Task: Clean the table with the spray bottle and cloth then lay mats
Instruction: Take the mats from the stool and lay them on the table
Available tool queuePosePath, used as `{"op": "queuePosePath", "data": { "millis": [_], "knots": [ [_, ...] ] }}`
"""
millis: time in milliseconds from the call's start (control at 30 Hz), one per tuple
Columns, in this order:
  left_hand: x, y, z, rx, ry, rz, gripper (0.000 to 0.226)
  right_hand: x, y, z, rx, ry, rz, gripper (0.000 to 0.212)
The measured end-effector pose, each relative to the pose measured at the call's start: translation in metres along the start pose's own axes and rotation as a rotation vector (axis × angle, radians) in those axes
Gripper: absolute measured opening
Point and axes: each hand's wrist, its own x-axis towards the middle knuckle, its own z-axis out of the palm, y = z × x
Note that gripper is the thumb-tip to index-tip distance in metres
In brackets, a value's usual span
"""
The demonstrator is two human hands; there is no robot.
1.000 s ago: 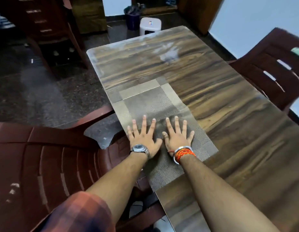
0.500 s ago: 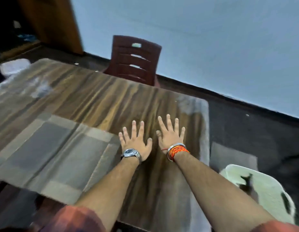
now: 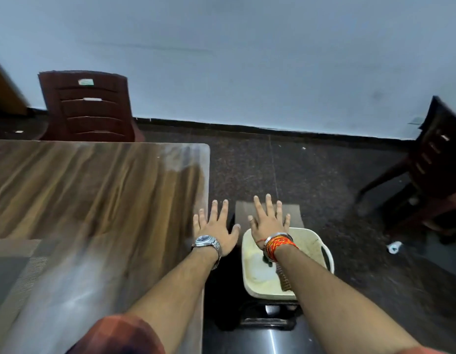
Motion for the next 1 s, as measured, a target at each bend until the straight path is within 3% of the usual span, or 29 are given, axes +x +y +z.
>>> {"op": "queuePosePath", "data": {
  "millis": [200, 667, 1000],
  "knots": [
    [0.023, 0.053, 0.028, 0.024, -0.126, 0.005, 0.079, 0.025, 0.073, 0.0, 0.056, -0.076, 0.077, 0.06],
    [0.147, 0.08, 0.076, 0.0, -0.286, -0.165, 0.081, 0.135, 0.133, 0.015, 0.099, -0.172, 0.115, 0.059],
    [0.245, 0.089, 0.158, -0.22, -0.29, -0.453, 0.085, 0.232, 0.186, 0.069, 0.202, -0.38, 0.114, 0.059]
  ]
}}
